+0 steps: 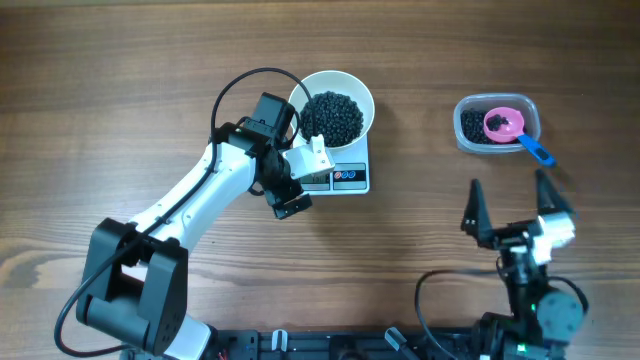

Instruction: Scoop item into bowl and weigh 150g on scale

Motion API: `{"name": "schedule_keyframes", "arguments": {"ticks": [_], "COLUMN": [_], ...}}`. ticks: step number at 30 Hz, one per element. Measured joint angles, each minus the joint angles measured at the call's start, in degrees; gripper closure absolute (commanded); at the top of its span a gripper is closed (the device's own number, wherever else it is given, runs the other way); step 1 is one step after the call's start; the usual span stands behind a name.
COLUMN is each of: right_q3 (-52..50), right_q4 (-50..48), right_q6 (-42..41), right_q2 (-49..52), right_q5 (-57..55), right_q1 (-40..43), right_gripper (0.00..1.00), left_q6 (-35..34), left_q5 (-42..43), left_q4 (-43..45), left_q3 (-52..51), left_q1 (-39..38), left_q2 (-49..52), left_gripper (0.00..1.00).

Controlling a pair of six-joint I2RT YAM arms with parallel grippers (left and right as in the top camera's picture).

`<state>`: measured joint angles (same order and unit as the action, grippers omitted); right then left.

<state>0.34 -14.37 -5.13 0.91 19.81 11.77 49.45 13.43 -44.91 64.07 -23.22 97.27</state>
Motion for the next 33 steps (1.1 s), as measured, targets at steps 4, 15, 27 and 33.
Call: {"name": "schedule_keyframes", "arguments": {"ticks": [4,15,27,33], "right_q3": [0.15,0.02,0.02,0.02], "right_q4": [9.73,13.07,13.05,13.07], "right_q6": [1.09,1.40,1.60,1.60], "right_q2": [-0.13,-0.17,-0.17,-0.17], "right_q5": [-0.04,-0.63,-1.16,-8.76], "right_q1": [0.00,-2.45,-8.26,-8.26], "right_gripper": [0.00,0.00,0.00,0.00], "left_q6": [0.02,0.02,0.02,0.02], "left_q5": [0.02,0.00,0.00,0.02], "left_q4": [-0.04,-0.02,-0.02,-0.02], "left_q3": [0.00,0.00,0.00,0.00], "left_q1": [0.00,0.00,0.00,0.00], "left_q2": [0.02,0.02,0.02,0.02], "left_gripper": [0.00,0.01,0.00,0.00]}}
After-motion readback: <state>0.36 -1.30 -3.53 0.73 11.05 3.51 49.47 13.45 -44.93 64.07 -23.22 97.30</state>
